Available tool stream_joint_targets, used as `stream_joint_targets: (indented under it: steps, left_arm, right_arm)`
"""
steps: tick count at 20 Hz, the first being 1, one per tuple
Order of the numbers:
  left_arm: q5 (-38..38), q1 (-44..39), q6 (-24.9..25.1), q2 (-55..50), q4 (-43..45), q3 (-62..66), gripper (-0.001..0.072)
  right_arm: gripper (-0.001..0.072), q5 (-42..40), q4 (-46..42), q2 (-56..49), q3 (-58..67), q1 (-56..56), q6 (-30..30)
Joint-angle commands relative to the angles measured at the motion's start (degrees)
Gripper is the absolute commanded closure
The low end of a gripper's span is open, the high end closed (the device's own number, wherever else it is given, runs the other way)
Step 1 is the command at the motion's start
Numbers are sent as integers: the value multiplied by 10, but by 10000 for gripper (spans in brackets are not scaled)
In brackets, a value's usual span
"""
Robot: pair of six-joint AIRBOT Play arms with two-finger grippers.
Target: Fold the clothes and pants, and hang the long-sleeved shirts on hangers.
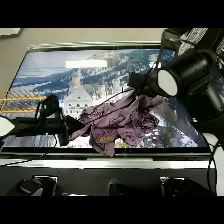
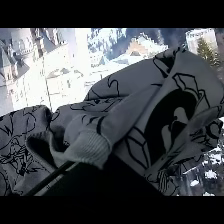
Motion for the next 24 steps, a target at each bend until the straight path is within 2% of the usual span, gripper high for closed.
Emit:
stream_joint_targets:
  steps: [1, 9, 14, 19, 24]
  left_arm:
    - [55, -35, 3, -35, -4, 0, 687]
    - [64, -40, 1, -50, -26, 0, 688]
    - [70, -29, 1, -51, -96, 0, 688]
    - [68, -29, -6, -51, -106, 0, 688]
    - [68, -29, -10, -52, -118, 0, 689]
  right_arm:
    - [684, -4, 0, -2, 1, 1, -3]
    - [684, 28, -52, 12, 1, 1, -26]
    - [685, 61, -63, 15, 1, 1, -52]
    - [686, 53, -113, 29, -3, 1, -75]
    - [685, 9, -106, 30, -3, 1, -115]
